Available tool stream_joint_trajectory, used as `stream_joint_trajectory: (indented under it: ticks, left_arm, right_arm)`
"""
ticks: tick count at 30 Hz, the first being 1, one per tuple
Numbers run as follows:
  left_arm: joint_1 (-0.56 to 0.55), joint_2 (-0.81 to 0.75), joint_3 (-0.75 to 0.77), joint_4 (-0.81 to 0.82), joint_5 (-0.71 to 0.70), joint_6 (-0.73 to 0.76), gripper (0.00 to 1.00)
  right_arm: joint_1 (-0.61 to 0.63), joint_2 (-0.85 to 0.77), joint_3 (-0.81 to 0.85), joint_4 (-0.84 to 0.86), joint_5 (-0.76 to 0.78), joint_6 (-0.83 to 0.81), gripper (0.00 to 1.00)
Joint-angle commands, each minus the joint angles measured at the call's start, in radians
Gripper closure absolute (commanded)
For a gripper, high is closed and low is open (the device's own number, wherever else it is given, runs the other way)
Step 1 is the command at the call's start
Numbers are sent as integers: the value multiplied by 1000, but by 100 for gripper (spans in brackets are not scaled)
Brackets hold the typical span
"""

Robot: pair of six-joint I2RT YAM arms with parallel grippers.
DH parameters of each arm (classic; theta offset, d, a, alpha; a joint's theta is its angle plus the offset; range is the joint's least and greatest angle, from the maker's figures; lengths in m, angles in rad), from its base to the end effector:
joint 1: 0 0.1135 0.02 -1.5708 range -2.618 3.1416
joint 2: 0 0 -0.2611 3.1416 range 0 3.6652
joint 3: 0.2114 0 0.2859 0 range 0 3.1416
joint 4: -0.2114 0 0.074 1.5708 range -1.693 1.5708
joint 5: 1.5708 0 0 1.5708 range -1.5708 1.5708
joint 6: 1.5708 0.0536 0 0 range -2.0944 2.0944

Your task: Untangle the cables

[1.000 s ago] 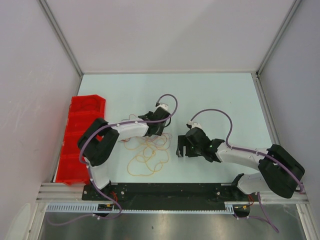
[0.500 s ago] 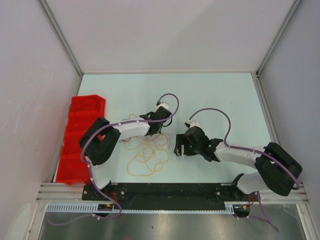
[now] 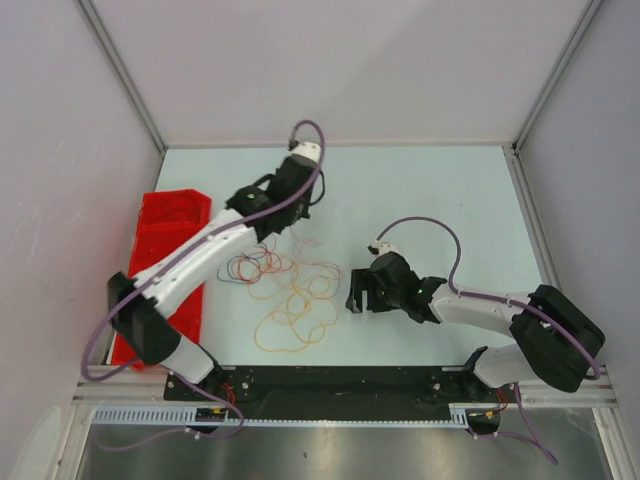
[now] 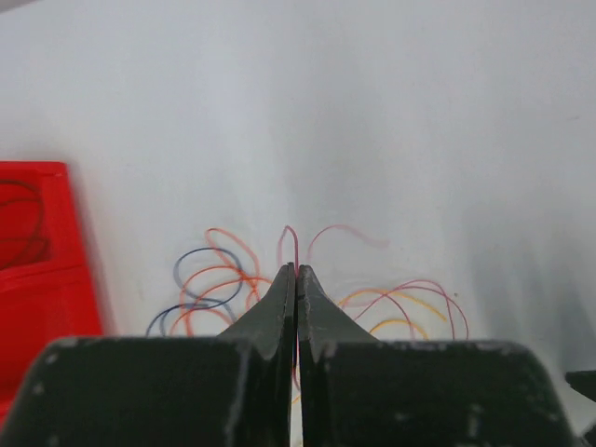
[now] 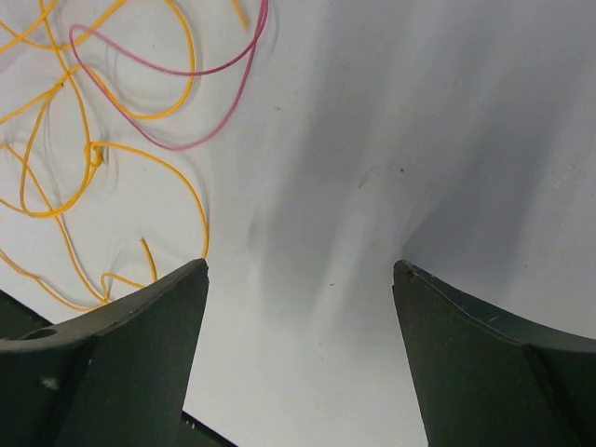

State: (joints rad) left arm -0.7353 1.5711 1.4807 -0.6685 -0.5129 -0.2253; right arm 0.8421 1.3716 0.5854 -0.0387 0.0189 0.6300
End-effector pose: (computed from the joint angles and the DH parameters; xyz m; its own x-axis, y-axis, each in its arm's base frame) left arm 0.3080 -0.2431 0.3261 -0.5690 0.2522 -0.7827 0.1983 0.9658 0.1670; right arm 0.1971 0.2193 0.1203 -0.8296 -0.0449 -0.5565 -0.3077 0.8685 0.3886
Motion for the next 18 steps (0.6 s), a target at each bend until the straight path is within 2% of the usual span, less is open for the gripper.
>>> stream_joint_trajectory:
  ticks: [1,4,9,13,18]
  left_arm:
    - [82,-149,153,-161,4,43,99]
    - [117,-200,286,-212,7,70,100]
    - [149,-244,499,-246,26,112,100]
    - [158,-266,509,-223,65,110,100]
    - [159,-304,399,-155,112,81,100]
  right_arm:
    - [2,-63,-9,-36,-46,-26,15]
    - [0,-132,-6,-41,-63,-45,14]
    - [17,-241,40,-4,-198,-113,12]
    - [64,-305,128,22,-232,-185,9]
    - [156,-264,287,31,-157,-271,7]
